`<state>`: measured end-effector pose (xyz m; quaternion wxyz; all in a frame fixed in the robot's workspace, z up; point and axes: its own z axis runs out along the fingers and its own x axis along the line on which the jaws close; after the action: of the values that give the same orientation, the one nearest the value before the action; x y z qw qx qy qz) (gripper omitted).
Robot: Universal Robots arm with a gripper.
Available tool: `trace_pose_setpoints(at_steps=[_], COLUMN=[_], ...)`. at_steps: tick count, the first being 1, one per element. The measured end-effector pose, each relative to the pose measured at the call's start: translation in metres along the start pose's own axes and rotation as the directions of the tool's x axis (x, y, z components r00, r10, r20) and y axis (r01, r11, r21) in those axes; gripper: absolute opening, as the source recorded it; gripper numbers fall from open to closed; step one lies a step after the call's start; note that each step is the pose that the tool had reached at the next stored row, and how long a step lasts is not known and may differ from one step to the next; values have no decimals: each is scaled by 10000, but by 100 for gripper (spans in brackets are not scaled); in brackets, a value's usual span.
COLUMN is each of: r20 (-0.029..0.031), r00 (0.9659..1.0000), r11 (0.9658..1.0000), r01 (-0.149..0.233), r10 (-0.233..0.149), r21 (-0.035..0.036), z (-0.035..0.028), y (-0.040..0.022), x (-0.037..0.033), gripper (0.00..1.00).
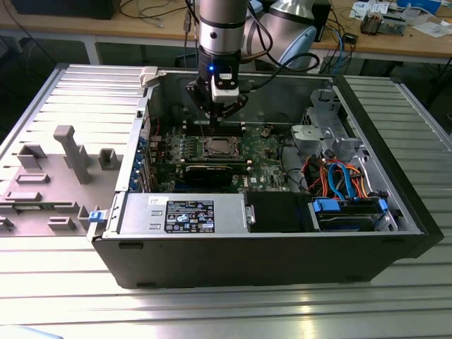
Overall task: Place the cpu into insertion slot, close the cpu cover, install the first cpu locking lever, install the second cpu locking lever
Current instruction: 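Install the first cpu locking lever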
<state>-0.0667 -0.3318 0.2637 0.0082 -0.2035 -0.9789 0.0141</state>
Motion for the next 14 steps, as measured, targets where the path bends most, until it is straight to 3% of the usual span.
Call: trace_pose_setpoints(at_steps=[3, 7, 11, 14], r20=[3, 43, 81, 91], r00=[10000, 9982, 9971, 9960], r11=[10000, 9982, 9971, 9960], r01=[87, 597, 764, 886], r10=[-87, -597, -763, -886], r21=[1, -5, -57, -68], z=[1, 3, -68, -78], y=[0, 0, -5, -9], x=[0, 2, 7, 12], gripper=[11, 11, 11, 11])
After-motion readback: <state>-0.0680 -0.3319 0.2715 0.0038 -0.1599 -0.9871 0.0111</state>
